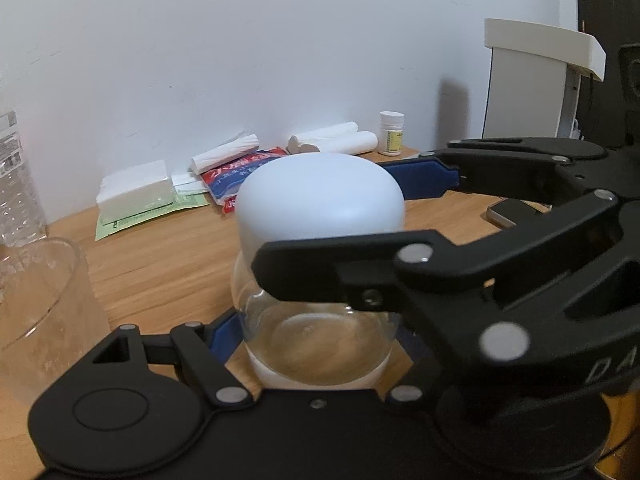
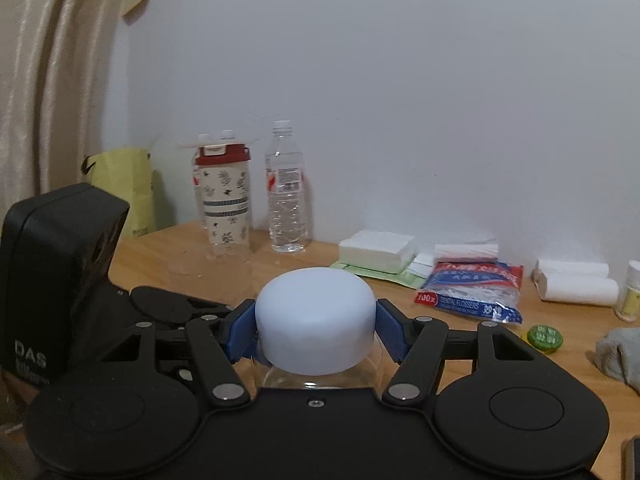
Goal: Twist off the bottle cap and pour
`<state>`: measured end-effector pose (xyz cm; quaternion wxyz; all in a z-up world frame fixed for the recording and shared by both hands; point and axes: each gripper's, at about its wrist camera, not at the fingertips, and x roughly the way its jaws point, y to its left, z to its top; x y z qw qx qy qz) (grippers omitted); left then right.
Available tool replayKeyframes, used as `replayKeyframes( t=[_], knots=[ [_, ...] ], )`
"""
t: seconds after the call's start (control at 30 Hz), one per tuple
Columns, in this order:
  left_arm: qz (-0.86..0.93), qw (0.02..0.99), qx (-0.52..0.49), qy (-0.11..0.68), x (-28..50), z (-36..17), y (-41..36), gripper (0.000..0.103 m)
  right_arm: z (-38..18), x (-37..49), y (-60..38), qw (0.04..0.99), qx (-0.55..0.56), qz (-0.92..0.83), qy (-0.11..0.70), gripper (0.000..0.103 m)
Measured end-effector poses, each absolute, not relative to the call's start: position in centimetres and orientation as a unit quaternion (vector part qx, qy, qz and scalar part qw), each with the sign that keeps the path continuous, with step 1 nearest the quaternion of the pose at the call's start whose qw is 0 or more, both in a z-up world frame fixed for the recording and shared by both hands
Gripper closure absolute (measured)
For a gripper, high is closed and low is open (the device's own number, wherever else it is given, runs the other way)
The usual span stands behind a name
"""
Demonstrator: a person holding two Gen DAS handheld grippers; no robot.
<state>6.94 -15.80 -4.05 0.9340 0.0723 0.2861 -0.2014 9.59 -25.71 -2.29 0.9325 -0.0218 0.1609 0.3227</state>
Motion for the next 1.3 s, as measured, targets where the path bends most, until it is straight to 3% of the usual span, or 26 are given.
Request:
replayKeyframes(
  t=[0.77, 1.07, 1.13, 1.23, 1.3],
  knots=[
    [-0.288, 0.907, 0.096, 0.292, 8.3, -4.2, -14.6, 0.024, -2.3, 11.9, -28.6, 0.869, -0.060, 0.466, 0.159, 0.034],
    [-0.251, 0.919, 0.083, 0.293, 8.0, -4.4, -15.5, 0.024, -2.4, 10.4, -27.4, 0.901, -0.040, 0.397, 0.168, 0.033],
    [-0.239, 0.922, 0.080, 0.295, 7.9, -4.3, -15.7, 0.024, -2.3, 10.1, -27.0, 0.913, -0.006, 0.363, 0.188, 0.031],
    [-0.228, 0.925, 0.078, 0.294, 7.7, -4.3, -15.9, 0.024, -2.2, 9.2, -26.0, 0.932, -0.001, 0.311, 0.188, 0.016],
    [-0.223, 0.927, 0.076, 0.293, 7.7, -4.3, -16.0, 0.024, -2.2, 8.4, -25.5, 0.943, -0.007, 0.286, 0.168, 0.015]
  ],
)
